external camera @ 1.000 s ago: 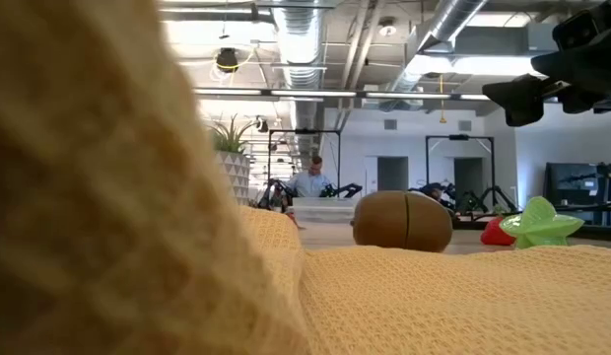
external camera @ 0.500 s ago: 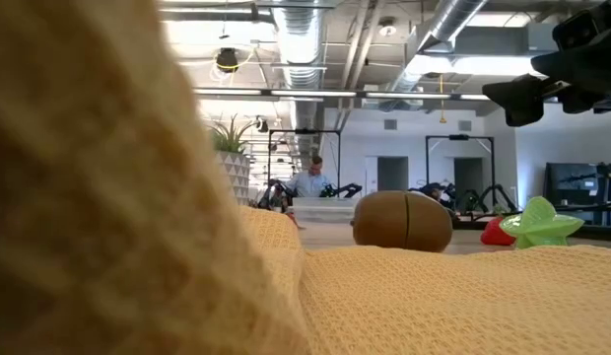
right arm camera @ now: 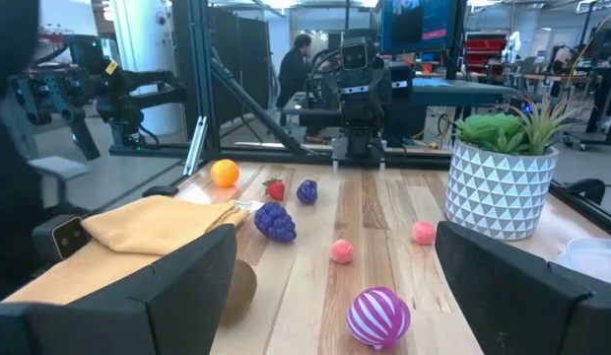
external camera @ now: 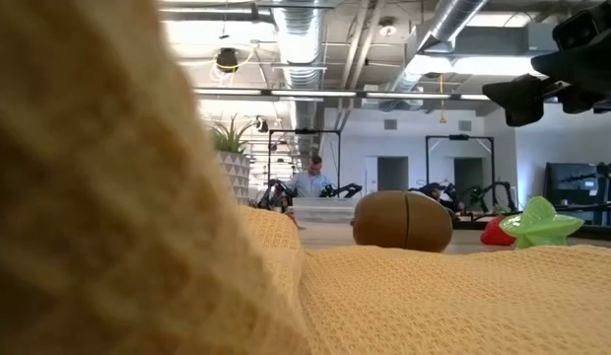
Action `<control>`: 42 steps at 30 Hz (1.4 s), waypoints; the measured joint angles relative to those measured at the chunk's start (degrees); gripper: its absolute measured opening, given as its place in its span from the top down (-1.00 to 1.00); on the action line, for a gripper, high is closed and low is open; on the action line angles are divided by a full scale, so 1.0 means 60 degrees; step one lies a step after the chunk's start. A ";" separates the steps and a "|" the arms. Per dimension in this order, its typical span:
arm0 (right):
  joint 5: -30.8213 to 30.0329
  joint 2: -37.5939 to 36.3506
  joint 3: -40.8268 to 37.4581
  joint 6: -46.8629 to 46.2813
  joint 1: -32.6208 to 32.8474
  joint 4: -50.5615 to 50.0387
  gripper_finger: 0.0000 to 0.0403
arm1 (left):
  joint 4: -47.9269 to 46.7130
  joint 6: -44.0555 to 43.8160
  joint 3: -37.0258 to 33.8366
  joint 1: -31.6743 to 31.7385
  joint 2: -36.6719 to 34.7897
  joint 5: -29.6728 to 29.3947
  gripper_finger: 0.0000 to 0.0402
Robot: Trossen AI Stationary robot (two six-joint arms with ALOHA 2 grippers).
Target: Pick and placing Produce into tupperware
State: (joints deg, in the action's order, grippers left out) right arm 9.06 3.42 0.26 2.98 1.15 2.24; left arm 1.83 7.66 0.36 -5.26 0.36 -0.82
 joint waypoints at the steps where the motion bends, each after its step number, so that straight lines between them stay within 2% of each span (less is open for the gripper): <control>1: 0.0000 0.0000 -0.0001 0.0000 0.0003 0.0000 -0.85 | 0.0000 -0.0036 0.0003 -0.0001 0.0001 -0.0004 -0.16; 27: 0.0003 0.0000 0.0002 0.0036 0.0000 0.0000 -0.85 | 0.0113 0.0004 0.0002 -0.0003 0.0004 -0.0004 -0.16; 30: 0.0004 0.0000 0.0002 0.0007 -0.0004 0.0000 -0.85 | 0.0826 -0.0266 0.0000 -0.0002 -0.0004 -0.0011 -0.16; 35: 0.0000 0.0000 -0.0002 0.0004 -0.0004 0.0066 -0.85 | 0.1149 -0.2000 0.0000 -0.0004 0.0000 0.0092 -0.16; 38: 0.0004 -0.0004 0.0000 -0.0015 -0.0004 0.0523 -0.85 | 0.1210 -0.2139 0.0001 0.0000 0.0000 0.0008 -0.16; 42: 0.0000 -0.0003 0.0002 -0.1610 0.0095 0.0944 -0.85 | 0.1563 -0.2164 0.0000 0.0000 0.0000 0.0004 -0.16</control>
State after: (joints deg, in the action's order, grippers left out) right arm 9.06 3.40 0.27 -6.68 1.72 7.91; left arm 11.20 -5.32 0.36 -5.26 0.36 -0.80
